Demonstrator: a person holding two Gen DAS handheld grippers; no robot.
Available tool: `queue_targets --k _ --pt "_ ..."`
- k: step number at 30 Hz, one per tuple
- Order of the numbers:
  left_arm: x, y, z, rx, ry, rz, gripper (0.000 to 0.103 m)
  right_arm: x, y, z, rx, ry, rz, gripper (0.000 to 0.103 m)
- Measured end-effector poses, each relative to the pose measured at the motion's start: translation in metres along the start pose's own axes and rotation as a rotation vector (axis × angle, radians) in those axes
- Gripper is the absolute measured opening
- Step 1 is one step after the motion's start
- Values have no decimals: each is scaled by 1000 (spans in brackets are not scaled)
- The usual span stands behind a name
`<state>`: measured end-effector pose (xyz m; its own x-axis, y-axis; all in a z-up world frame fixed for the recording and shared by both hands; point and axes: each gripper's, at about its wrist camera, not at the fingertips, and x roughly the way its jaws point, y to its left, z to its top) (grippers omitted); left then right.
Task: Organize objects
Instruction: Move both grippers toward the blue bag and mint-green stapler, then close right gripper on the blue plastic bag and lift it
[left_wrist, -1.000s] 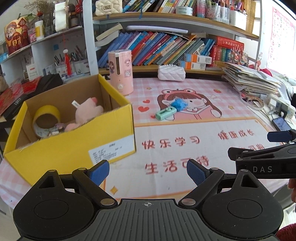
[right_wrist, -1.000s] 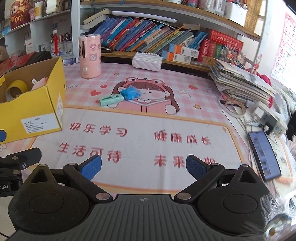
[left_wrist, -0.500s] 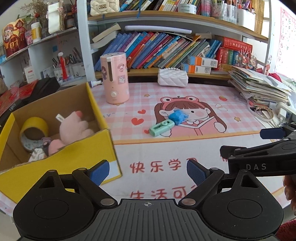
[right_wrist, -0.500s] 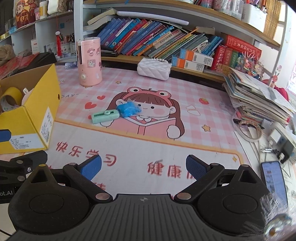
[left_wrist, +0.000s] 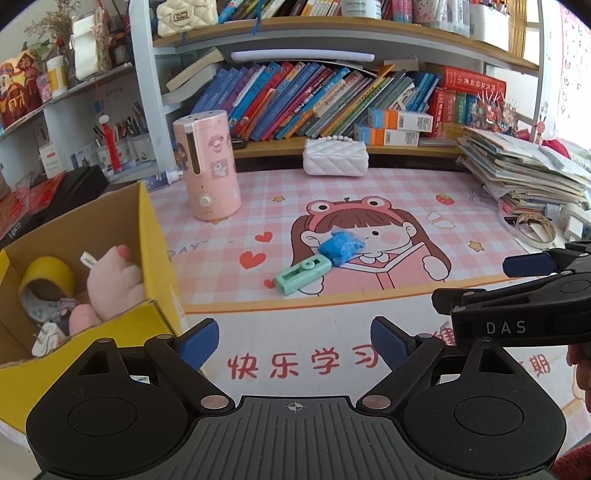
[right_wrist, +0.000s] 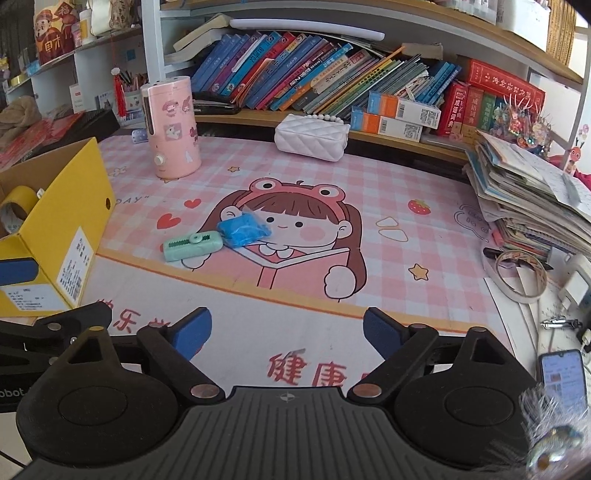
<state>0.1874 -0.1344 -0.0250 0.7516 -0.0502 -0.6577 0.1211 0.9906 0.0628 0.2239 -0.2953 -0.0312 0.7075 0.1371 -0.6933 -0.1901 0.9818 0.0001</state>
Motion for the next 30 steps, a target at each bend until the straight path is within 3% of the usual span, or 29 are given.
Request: queue_targets --k 7,21,30 --pt "21 -9 11 -11 14 24 65 16 -11 12 -9 -6 26 78" --pt "66 -12 24 -54 58 72 65 59 -19 41 -59 -13 71 77" --pt "86 -8 29 -73 87 102 65 110 -7 64 -174 -27 209 76"
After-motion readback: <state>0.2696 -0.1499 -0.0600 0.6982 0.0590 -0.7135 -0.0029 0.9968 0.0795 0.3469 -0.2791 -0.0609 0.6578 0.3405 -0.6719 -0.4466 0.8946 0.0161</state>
